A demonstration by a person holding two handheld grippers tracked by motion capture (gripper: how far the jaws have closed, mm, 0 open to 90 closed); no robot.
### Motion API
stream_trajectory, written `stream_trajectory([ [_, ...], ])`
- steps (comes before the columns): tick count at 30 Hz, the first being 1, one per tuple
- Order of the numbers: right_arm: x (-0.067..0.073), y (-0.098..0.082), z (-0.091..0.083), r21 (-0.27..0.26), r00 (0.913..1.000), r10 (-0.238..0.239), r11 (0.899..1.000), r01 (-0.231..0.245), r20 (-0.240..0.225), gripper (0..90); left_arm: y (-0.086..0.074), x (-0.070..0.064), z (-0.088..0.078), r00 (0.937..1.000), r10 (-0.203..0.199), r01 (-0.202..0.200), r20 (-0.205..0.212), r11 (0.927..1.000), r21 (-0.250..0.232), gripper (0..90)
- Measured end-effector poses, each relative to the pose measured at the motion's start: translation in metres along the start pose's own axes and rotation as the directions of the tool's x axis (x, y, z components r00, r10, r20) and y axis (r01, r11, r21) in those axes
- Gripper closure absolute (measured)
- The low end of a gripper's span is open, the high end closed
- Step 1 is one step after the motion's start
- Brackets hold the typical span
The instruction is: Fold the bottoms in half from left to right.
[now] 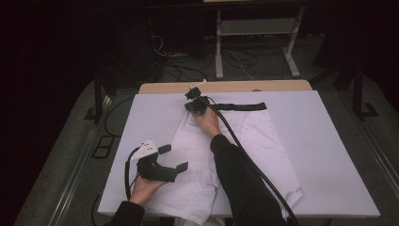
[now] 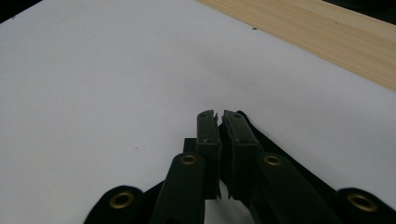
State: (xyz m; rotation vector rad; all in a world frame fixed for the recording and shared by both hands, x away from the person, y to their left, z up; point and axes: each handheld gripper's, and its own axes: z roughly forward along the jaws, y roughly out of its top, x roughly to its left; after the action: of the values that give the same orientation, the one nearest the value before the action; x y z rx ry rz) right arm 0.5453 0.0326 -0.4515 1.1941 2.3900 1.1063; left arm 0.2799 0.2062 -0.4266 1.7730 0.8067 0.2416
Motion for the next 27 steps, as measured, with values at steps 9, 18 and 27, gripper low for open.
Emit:
stream_trajectory([
  [9, 0.004, -0.002, -0.013, -0.032, 1.0000, 0.005, 0.999, -0.005, 0.000, 85.8, 0.006, 0.005, -0.012, 0.9962, -0.067, 0.071, -0.054, 0.9959, 0.057, 0.0],
  [18, -0.001, -0.009, -0.023, -0.087, 0.9994, 0.024, 0.996, -0.026, -0.025, 85.8, 0.000, 0.010, -0.032, 0.9912, -0.087, 0.099, -0.100, 0.9879, 0.120, 0.0],
  [27, 0.000, -0.013, -0.027, -0.129, 0.9997, 0.005, 0.992, -0.008, -0.023, 85.8, -0.007, 0.015, -0.047, 0.9844, -0.135, 0.153, -0.113, 0.9737, 0.169, 0.2],
])
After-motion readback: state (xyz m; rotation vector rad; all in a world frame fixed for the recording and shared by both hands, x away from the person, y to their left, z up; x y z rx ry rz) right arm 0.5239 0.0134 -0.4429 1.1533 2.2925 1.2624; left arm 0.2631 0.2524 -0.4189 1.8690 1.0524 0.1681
